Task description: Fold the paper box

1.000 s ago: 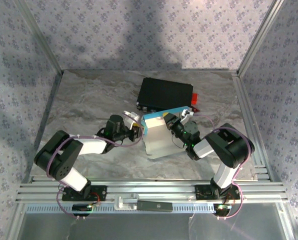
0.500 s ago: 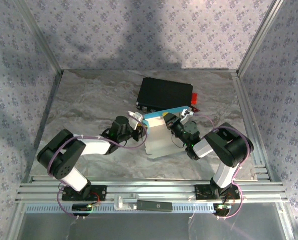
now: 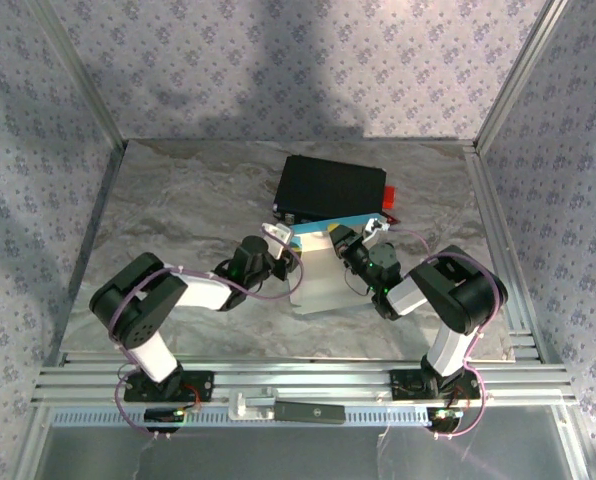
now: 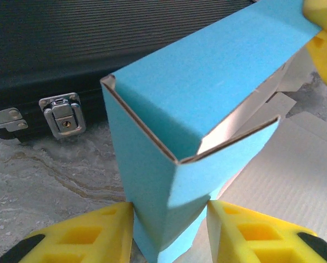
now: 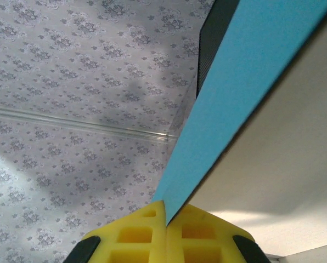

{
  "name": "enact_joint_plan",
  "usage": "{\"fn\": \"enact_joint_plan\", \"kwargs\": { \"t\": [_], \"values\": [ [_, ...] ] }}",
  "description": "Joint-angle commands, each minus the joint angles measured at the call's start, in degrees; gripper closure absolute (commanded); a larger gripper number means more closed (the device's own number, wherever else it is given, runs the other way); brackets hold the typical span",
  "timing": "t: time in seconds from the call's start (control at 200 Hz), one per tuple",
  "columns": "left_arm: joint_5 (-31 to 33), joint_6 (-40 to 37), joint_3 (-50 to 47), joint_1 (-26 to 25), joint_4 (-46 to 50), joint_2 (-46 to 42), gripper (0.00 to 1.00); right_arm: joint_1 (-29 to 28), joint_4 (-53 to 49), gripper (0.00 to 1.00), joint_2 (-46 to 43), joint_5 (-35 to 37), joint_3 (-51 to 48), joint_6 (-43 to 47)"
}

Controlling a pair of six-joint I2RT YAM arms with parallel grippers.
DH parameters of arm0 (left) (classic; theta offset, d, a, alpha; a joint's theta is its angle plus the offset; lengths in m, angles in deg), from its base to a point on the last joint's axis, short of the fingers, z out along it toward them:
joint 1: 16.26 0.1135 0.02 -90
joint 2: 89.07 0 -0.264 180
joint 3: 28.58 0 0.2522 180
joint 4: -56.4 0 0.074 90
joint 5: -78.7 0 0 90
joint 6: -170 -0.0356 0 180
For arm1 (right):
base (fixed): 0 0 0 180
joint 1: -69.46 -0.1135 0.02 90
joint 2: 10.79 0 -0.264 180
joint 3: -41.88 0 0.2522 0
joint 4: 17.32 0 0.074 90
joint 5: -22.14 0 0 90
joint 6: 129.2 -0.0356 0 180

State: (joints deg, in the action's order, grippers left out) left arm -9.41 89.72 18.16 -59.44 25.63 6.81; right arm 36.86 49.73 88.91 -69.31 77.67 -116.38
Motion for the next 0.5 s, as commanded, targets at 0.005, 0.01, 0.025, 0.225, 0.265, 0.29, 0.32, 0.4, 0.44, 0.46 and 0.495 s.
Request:
{"fn": "enact_joint_plan", "kwargs": {
  "t": [0.005, 0.01, 0.025, 0.225, 0.265, 0.29, 0.32, 0.4, 0.44, 0.46, 0.495],
  "values": [
    [2.44, 0.82, 2.0, -0.83, -4.59, 1.91, 0.63, -0.35, -7.43, 1.0, 2.17, -1.97, -1.12, -0.55],
    [2.52, 0.87, 2.01, -0.84, -4.68, 1.97, 0.63, -0.35, -7.47, 1.0, 2.17, -2.02, -1.11, -0.53],
    [2.82, 0.96, 2.09, -0.89, -4.83, 2.13, 0.64, -0.31, -7.43, 1.0, 2.2, -2.07, -1.14, -0.58],
    [5.89, 1.86, 3.48, -2.46, -6.64, 4.71, 0.72, 0.04, -7.53, 1.0, 2.24, -2.41, -1.08, -0.75],
    [6.47, 2.13, 3.74, -2.79, -6.87, 5.23, 0.74, 0.14, -7.56, 1.0, 2.26, -2.53, -1.06, -0.69],
    [6.77, 2.36, 3.97, -2.95, -6.96, 5.57, 0.75, 0.13, -7.54, 1.0, 2.23, -2.59, -1.07, -0.74],
    [7.07, 2.54, 4.18, -3.04, -7.09, 5.85, 0.78, 0.25, -7.52, 1.0, 2.18, -2.72, -1.02, -0.77],
    [7.49, 2.68, 4.58, -3.52, -7.58, 6.7, 0.81, 0.35, -7.58, 1.0, 2.3, -3.02, -0.93, -0.8],
    [7.69, 2.74, 4.94, -3.59, -7.58, 6.99, 0.83, 0.47, -7.66, 1.0, 2.25, -3.12, -0.9, -0.79],
    [7.82, 2.83, 5.13, -3.71, -7.44, 7.08, 0.85, 0.5, -7.71, 1.0, 2.25, -3.2, -0.9, -0.85],
    [8.08, 3.02, 5.5, -3.88, -7.03, 7.21, 0.86, 0.56, -7.77, 1.0, 2.32, -3.22, -0.82, -0.85]
  ]
}}
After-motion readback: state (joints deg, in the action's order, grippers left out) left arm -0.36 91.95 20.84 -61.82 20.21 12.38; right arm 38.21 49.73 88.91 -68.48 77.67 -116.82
